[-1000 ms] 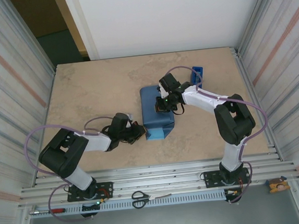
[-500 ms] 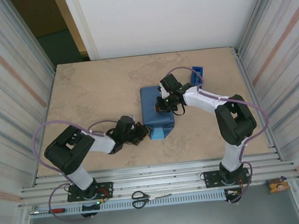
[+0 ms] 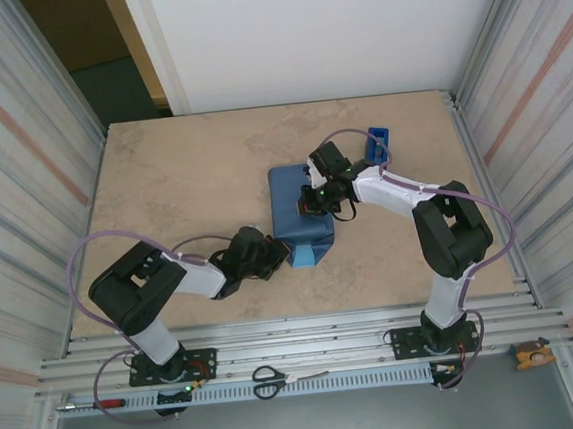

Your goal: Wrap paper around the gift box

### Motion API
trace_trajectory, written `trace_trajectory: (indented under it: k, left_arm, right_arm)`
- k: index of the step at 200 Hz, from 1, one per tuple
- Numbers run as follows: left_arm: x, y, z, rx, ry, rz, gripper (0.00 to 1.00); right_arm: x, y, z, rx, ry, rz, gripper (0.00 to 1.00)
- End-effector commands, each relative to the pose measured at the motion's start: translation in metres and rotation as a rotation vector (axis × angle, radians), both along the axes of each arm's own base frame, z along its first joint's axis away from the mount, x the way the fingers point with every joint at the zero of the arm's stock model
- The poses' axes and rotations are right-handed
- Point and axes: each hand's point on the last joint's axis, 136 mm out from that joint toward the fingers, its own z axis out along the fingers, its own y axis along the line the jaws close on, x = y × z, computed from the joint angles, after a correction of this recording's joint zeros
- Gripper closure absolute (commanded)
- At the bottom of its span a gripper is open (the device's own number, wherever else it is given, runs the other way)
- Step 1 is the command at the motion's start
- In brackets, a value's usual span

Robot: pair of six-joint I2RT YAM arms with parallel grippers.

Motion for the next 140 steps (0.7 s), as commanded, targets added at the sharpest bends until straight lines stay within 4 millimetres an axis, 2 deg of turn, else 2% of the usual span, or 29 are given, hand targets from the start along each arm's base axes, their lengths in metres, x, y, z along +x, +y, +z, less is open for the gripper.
trace_trajectory:
  k: [1,36,78,104,119,140]
  left_arm:
    - [0.010,-0.002,0.011,-0.015,-0.023,0.088,1.00]
    - [0.010,-0.002,0.006,0.026,-0.002,0.110,1.00]
    - [0.004,0.024,-0.017,0.131,0.082,0.198,1.00]
    - [0.009,0.012,-0.010,0.086,0.066,0.177,1.00]
    - [0.012,0.001,0.001,0.048,0.033,0.157,1.00]
    - [0.017,-0.018,0.022,-0.018,-0.019,0.107,0.94]
  right_arm:
    - [-0.034,-0.028,-0.055,-0.149,0.174,-0.030,1.00]
    - [-0.033,-0.027,-0.056,-0.140,0.175,-0.034,1.00]
    - [-0.033,-0.027,-0.057,-0.134,0.180,-0.034,1.00]
    - [-0.034,-0.027,-0.057,-0.134,0.183,-0.033,1.00]
    - [-0.035,-0.028,-0.058,-0.136,0.182,-0.031,1.00]
    - [-0.036,-0.028,-0.058,-0.132,0.186,-0.031,1.00]
